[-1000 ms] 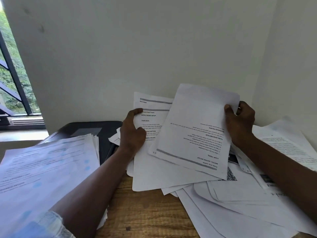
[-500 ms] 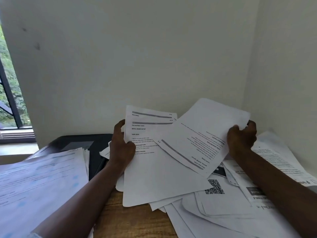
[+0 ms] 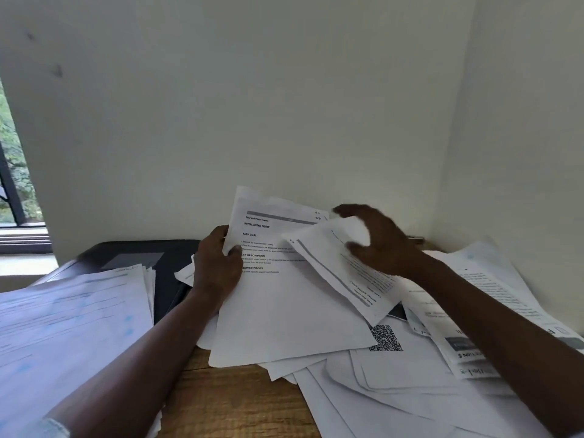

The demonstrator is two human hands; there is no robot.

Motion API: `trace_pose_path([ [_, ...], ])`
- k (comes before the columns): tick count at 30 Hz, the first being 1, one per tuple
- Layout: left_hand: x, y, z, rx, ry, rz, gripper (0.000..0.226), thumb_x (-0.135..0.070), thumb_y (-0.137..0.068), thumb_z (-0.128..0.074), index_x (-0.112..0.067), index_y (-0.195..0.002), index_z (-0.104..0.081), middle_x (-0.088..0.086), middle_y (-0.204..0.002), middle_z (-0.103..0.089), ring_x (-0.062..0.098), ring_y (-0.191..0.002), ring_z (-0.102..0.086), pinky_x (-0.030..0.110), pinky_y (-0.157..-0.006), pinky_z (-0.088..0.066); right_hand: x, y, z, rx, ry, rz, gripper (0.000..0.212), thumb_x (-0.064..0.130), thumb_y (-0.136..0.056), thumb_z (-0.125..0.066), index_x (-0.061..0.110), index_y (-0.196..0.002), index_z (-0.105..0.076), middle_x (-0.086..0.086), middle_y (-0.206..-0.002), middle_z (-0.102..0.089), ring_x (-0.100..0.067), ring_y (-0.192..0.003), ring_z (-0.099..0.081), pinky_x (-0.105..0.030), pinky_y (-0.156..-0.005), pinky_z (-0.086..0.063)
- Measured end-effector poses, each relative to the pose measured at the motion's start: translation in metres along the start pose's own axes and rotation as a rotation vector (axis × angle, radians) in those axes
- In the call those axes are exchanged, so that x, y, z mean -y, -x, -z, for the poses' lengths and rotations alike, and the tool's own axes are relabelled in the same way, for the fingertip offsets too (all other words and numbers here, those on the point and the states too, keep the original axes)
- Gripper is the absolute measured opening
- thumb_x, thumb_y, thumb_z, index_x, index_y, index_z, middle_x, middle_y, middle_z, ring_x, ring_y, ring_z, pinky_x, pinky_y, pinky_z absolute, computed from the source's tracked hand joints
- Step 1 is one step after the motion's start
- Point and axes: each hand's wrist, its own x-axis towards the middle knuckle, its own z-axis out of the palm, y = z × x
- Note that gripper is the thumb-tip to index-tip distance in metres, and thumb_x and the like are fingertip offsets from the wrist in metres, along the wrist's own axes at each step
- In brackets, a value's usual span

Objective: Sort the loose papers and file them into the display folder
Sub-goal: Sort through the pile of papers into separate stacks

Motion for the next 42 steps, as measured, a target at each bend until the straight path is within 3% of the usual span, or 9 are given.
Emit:
trace_pose_path([
  [3, -0.001, 0.000, 0.000, 0.002, -0.010, -0.011, 0.026, 0.002, -0.093, -0.058, -0.017, -0.108, -0.068, -0.006, -0.093, -0.072, 0.016, -0.087, -0.069, 0.020, -0.066, -0.047, 0.021, -0.019, -0.006, 0.390, 0.259, 0.025, 0.095, 0.062, -0.076, -0.077, 0.043, -0.155, -0.029, 0.010, -0.160, -0.032, -0.016, -0.148, -0.028, -0.046, -0.119, -0.029],
  [7, -0.001, 0.000, 0.000, 0.009, 0.008, -0.021, 0.028, 0.000, -0.093, -0.059, -0.022, -0.108, -0.069, -0.009, -0.094, -0.073, 0.015, -0.089, -0.070, 0.028, -0.073, -0.052, 0.041, -0.045, -0.016, 0.478, 0.502, 0.098, 0.109, 0.068, -0.070, -0.080, 0.037, -0.158, -0.023, 0.004, -0.154, -0.037, -0.021, -0.139, -0.036, -0.042, -0.112, -0.032],
  [9, -0.001, -0.001, 0.000, 0.007, 0.006, -0.030, 0.029, -0.001, -0.093, -0.060, -0.021, -0.111, -0.070, -0.007, -0.097, -0.074, 0.018, -0.091, -0.071, 0.032, -0.078, -0.054, 0.046, -0.052, -0.018, 0.468, 0.554, 0.105, 0.103, 0.067, -0.070, -0.081, 0.036, -0.153, -0.029, 0.002, -0.140, -0.048, -0.021, -0.129, -0.042, -0.040, -0.106, -0.034],
  [13, -0.003, 0.000, 0.001, 0.013, -0.027, -0.057, 0.026, -0.002, -0.095, -0.059, -0.019, -0.110, -0.070, -0.009, -0.093, -0.072, 0.015, -0.088, -0.068, 0.024, -0.068, -0.046, 0.043, -0.054, -0.026, 0.462, 0.564, 0.128, 0.079, 0.073, -0.071, -0.076, 0.037, -0.134, -0.045, 0.005, -0.119, -0.052, -0.020, -0.115, -0.045, -0.041, -0.100, -0.040],
  [20, -0.008, 0.002, 0.002, 0.056, -0.084, -0.081, 0.025, -0.003, -0.096, -0.056, -0.021, -0.107, -0.069, -0.010, -0.092, -0.071, 0.010, -0.085, -0.066, 0.016, -0.066, -0.043, 0.026, -0.050, -0.050, 0.509, 0.281, 0.016, 0.051, 0.066, -0.070, -0.081, 0.039, -0.106, -0.056, 0.008, -0.114, -0.050, -0.015, -0.110, -0.046, -0.036, -0.092, -0.045],
  [25, -0.004, 0.002, 0.001, 0.072, -0.127, -0.017, 0.027, -0.003, -0.094, -0.054, -0.021, -0.109, -0.068, -0.004, -0.098, -0.072, 0.020, -0.089, -0.065, 0.030, -0.074, -0.047, 0.018, -0.047, -0.065, 0.504, 0.191, -0.072, 0.037, 0.059, -0.079, -0.079, 0.033, -0.091, -0.055, 0.018, -0.094, -0.055, -0.012, -0.093, -0.054, -0.031, -0.083, -0.038],
  [31, -0.004, 0.002, 0.001, -0.049, -0.152, 0.063, 0.031, 0.000, -0.092, -0.049, -0.011, -0.116, -0.066, 0.004, -0.110, -0.069, 0.034, -0.105, -0.063, 0.030, -0.079, -0.042, 0.022, -0.061, -0.037, 0.218, 0.311, -0.027, 0.045, 0.066, -0.082, -0.071, 0.029, -0.090, -0.046, 0.001, -0.075, -0.065, -0.023, -0.070, -0.061, -0.035, -0.071, -0.043],
  [37, -0.005, -0.009, 0.018, -0.359, 0.161, 0.285, 0.033, 0.001, -0.095, -0.047, 0.001, -0.127, -0.054, 0.018, -0.122, -0.058, 0.038, -0.119, -0.057, 0.041, -0.100, -0.045, 0.027, -0.073, 0.044, -0.280, 0.342, -0.218, 0.045, 0.045, -0.085, -0.074, 0.027, -0.118, -0.050, 0.003, -0.087, -0.065, -0.024, -0.080, -0.060, -0.035, -0.072, -0.045],
  [42, 0.007, -0.021, 0.022, -0.379, 0.512, 0.477, 0.046, 0.002, -0.092, -0.046, -0.003, -0.138, -0.051, 0.019, -0.135, -0.059, 0.035, -0.119, -0.060, 0.046, -0.105, -0.050, 0.020, -0.061, 0.090, -0.492, 0.502, -0.314, 0.036, 0.037, -0.087, -0.075, 0.021, -0.116, -0.060, -0.005, -0.106, -0.070, -0.036, -0.099, -0.067, -0.039, -0.078, -0.049],
])
